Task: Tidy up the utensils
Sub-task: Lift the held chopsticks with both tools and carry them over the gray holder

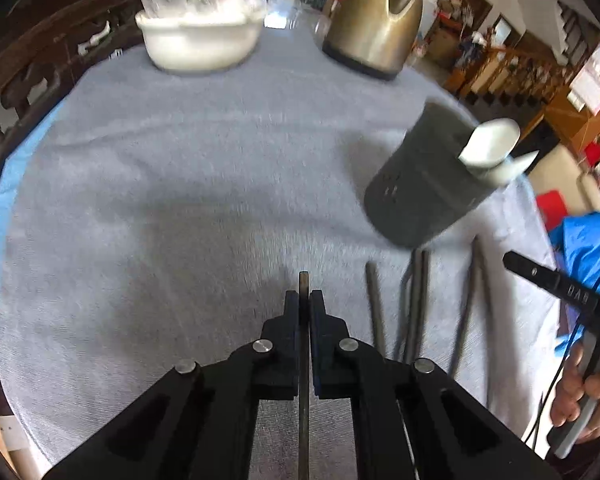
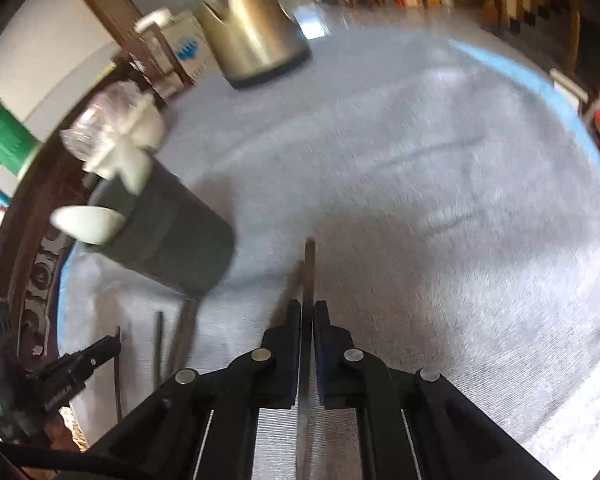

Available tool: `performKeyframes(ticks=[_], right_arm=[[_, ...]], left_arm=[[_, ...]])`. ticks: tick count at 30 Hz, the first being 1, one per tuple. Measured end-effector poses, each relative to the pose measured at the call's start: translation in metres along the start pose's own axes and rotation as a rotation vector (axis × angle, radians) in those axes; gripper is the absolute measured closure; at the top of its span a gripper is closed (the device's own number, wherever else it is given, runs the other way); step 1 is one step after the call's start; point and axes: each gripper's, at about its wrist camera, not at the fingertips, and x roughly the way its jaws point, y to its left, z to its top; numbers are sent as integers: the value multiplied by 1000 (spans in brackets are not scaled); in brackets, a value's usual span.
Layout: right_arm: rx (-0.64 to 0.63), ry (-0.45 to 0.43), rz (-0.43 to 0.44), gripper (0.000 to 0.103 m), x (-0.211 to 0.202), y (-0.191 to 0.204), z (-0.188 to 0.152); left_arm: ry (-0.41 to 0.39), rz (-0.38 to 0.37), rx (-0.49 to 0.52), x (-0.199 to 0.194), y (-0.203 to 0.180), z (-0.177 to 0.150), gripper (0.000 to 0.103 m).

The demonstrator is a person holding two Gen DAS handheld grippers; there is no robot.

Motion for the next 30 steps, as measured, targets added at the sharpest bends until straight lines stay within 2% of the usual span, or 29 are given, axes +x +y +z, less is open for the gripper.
performKeyframes(ticks=[5, 7, 14, 20, 24, 27, 30], right_arm=[[-46, -87, 58, 98, -29, 9, 1], [-52, -96, 63, 98, -36, 8, 2], [76, 43, 94, 95, -21, -23, 3], [27, 144, 50, 95, 7, -14, -1], [16, 167, 26, 94, 18, -8, -3], [-16, 169, -34, 91, 23, -4, -3], [-19, 218, -56, 91, 34, -3, -4]], left_arm=[[-99, -24, -1, -36, -4, 13, 98], [-136, -28, 6, -53, -6, 16, 98], [-254, -48, 27, -114, -19, 16, 98], [-324, -19, 69, -132, -31, 11, 98], [-352, -9, 88, -141, -33, 8, 98], [-388, 2, 98, -150, -34, 8, 98], [-425, 16, 108, -157, -36, 7, 98]])
